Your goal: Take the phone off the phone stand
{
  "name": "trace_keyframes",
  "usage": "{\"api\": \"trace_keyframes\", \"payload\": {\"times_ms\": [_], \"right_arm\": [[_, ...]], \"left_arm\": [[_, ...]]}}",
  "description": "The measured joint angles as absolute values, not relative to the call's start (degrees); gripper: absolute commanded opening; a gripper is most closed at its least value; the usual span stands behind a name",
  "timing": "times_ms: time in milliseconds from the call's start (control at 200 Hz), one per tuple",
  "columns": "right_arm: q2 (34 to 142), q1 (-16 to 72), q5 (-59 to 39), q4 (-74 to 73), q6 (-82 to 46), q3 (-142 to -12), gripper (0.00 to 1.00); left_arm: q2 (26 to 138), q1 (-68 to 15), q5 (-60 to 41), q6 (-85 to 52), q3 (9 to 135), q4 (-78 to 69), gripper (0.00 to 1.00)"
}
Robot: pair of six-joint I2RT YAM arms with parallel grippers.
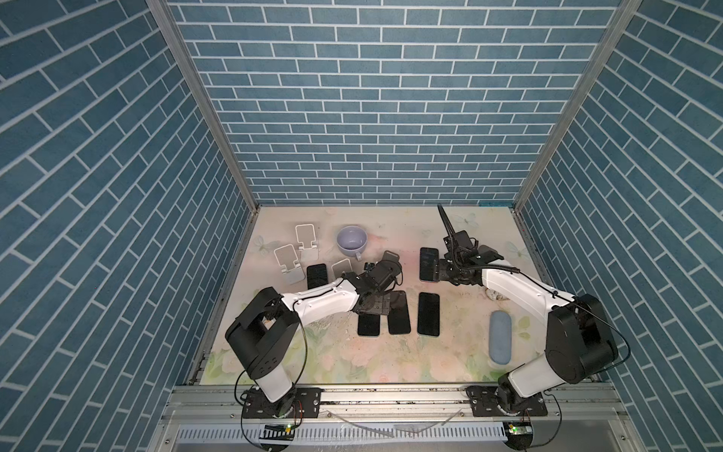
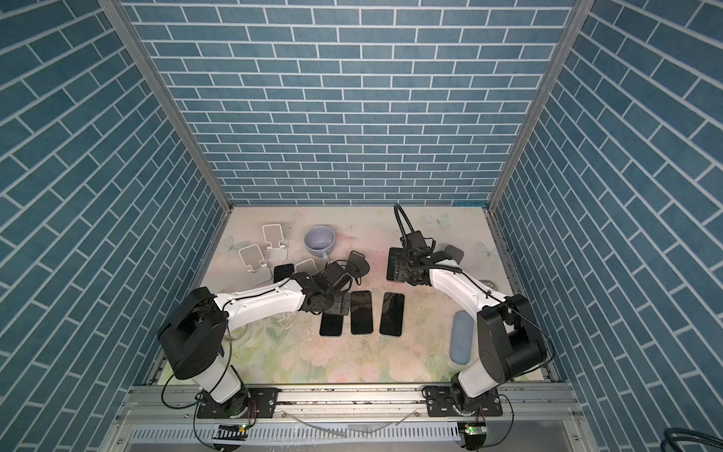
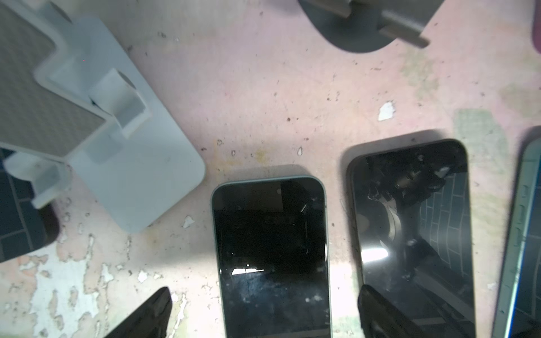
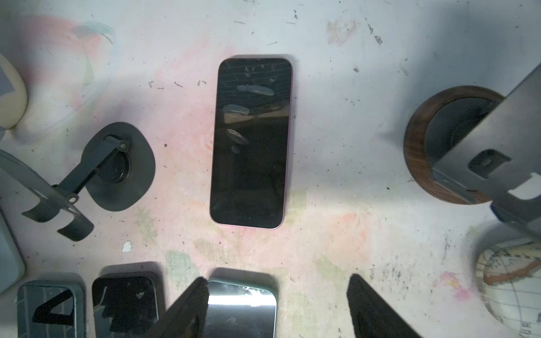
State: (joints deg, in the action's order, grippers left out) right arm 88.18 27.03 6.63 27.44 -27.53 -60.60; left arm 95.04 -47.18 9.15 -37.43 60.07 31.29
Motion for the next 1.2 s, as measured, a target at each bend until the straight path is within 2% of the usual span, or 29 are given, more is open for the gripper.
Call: {"api": "trace_keyframes", "payload": {"times_ms": [240, 500, 735, 910, 1195], "right_arm": [[87.1, 26.3, 10.2, 29.2, -24.7, -60.6, 0.78], [80.2, 23.5, 14.5, 29.1, -19.9, -60.0, 0.83], [75.2, 19.5, 17.5, 25.1, -14.4, -51.9, 0.83], [72.6, 16.6, 17.0, 18.1, -10.4, -43.5, 0.83], [71.0, 11.6, 16.6, -4.8, -3.5, -30.0, 0.84]], "left_arm": [[89.3, -47.2, 10.2, -33.7, 59.8, 29.3, 1.00], [79.5, -47.2, 14.1, -29.7, 55.0, 26.0, 1.00], [71.9, -46.1, 20.6, -25.7, 51.3, 24.9, 1.00], [67.2, -38.4, 23.0, -23.9, 48.1, 22.0, 1.00], [61.1, -25.5, 23.1, -17.0, 42.1, 15.8, 1.00]]}}
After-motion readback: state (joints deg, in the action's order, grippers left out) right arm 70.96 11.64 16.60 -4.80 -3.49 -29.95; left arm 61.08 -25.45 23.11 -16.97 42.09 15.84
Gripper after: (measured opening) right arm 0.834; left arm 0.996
